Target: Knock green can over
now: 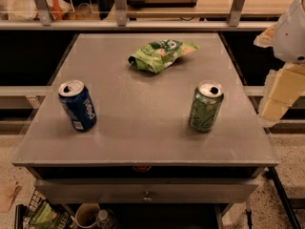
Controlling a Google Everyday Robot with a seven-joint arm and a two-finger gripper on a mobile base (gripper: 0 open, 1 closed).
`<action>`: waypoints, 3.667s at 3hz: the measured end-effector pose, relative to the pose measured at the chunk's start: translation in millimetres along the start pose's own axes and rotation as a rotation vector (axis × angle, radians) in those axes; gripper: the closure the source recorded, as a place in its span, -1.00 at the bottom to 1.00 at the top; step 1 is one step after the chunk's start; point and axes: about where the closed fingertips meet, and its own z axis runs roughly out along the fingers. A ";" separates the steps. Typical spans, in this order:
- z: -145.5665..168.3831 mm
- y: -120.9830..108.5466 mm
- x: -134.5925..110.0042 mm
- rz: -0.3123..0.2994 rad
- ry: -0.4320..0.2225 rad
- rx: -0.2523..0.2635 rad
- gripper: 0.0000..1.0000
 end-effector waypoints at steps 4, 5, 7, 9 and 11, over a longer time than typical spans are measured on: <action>48.5 9.0 60.4 0.404 -0.430 0.041 -1.00; 46.6 12.6 65.5 0.444 -0.607 0.069 -1.00; 37.5 30.7 38.8 0.428 -0.831 0.033 -1.00; 41.4 25.7 23.4 0.387 -0.895 0.063 -1.00; 69.8 10.3 -17.3 0.320 -1.051 0.123 -1.00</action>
Offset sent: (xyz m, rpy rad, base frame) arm -0.0054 -0.0291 -0.0040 0.5785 -0.0044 -0.3340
